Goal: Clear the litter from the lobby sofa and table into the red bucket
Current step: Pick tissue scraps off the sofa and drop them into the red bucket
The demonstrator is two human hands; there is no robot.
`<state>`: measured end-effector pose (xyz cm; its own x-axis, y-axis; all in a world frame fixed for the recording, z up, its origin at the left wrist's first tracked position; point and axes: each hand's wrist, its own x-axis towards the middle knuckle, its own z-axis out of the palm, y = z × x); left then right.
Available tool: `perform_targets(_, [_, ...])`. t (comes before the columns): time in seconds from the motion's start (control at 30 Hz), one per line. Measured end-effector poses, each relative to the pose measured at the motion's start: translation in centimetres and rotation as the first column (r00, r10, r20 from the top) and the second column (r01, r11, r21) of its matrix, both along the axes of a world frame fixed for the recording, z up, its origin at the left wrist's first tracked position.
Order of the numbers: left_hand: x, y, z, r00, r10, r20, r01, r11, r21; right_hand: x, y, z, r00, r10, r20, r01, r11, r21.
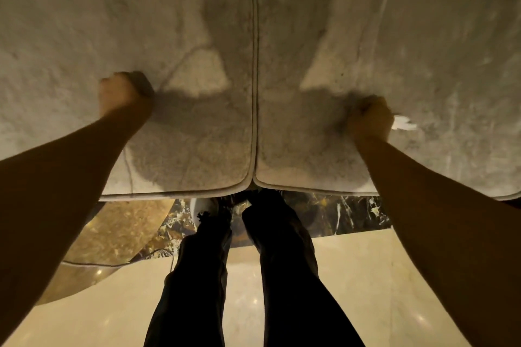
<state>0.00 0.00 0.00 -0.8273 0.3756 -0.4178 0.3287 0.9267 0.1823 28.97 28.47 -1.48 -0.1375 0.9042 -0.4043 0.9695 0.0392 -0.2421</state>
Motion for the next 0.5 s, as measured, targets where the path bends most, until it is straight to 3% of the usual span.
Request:
perform_targets(0.13, [2.4,-0.2,1.0,0.989,0.012,0.146,-0.026,0.995,0.1,0.0,-0.2,0.7,0.974,-0.187,-0.126,0.144,0.947,-0.288])
perform_targets(0.23, [4.0,-0.3,1.9,0.956,0.165,0.241,-0.187,0.98,0.07,0.5,-0.4,1.6,0.95,-0.275,-0.149,0.198,0.897,-0.395])
perform_targets(0.3, [5.1,0.0,3.2,0.906,0.264,0.331,-0.292,0.956,0.038,0.5,-1.8,3.4,0.875,-0.42,-0.242,0.261,0.828,-0.496])
perform_targets(0.33, [5.6,0.2,4.1,0.89,0.264,0.37,-0.291,0.956,0.018,0.3,-2.6,4.4,0.768,-0.558,-0.314,0.286,0.738,-0.611])
perform_targets(0.37, [6.5,0.2,5.7,0.885,0.232,0.404,-0.262,0.965,0.019,0.3,-3.6,6.0,0.595,-0.718,-0.361,0.276,0.604,-0.748])
perform_targets(0.43, [8.3,0.7,8.2,0.863,0.163,0.478,-0.221,0.973,0.067,0.1,-5.2,8.8,0.195,-0.942,-0.272,0.116,0.297,-0.948])
perform_targets(0.47, [9.5,0.8,10.2,0.845,0.127,0.52,-0.214,0.971,0.109,0.6,-6.0,11.1,0.04,-0.979,-0.2,0.023,0.201,-0.979])
perform_targets(0.5, [10.9,0.9,11.9,0.819,0.102,0.565,-0.224,0.963,0.15,1.2,-7.1,12.9,-0.035,-0.989,-0.146,-0.047,0.147,-0.988])
